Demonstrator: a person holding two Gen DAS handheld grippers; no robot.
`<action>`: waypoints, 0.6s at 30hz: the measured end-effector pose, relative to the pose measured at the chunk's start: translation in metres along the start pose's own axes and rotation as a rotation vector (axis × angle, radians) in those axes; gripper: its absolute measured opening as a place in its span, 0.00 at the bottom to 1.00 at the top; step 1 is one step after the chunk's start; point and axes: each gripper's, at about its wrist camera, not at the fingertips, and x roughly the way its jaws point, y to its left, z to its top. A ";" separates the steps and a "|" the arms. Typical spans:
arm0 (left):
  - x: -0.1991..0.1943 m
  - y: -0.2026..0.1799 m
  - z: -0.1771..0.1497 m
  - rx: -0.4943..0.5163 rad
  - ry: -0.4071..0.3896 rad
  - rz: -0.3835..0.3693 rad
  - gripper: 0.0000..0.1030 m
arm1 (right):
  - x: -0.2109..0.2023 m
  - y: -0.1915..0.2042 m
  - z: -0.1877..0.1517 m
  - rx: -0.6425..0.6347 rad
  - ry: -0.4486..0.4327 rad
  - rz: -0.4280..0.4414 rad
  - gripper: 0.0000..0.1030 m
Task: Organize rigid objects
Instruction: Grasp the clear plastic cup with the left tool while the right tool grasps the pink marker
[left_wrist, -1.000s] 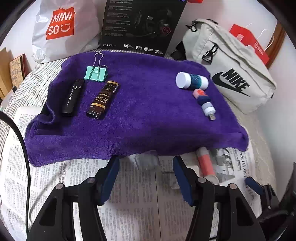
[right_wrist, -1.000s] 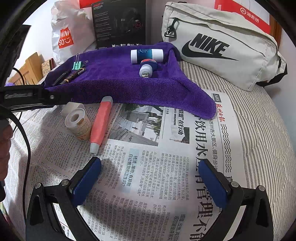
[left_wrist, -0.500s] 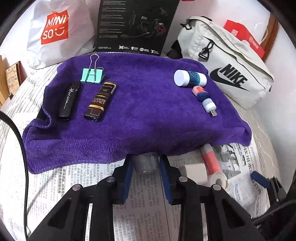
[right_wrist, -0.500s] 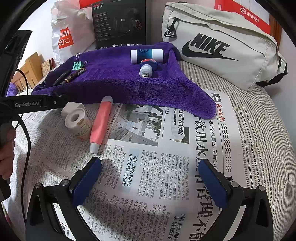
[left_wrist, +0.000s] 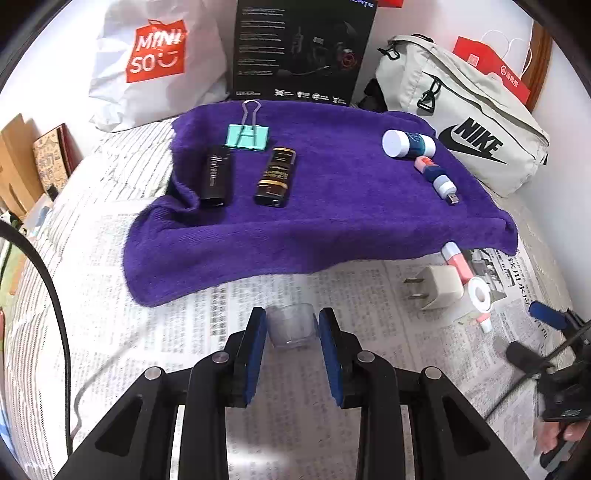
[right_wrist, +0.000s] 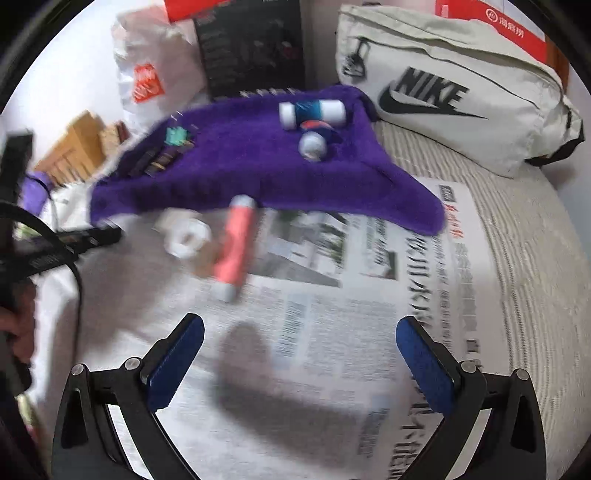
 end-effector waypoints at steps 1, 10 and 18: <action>0.000 0.000 -0.001 0.003 0.001 -0.001 0.27 | 0.000 0.003 0.003 -0.009 -0.012 0.011 1.00; -0.002 -0.004 -0.008 0.019 -0.013 -0.008 0.28 | 0.033 0.021 0.015 -0.153 0.010 -0.060 0.81; -0.006 -0.003 -0.013 0.030 -0.015 -0.028 0.28 | 0.039 0.027 0.025 -0.203 -0.009 -0.018 0.44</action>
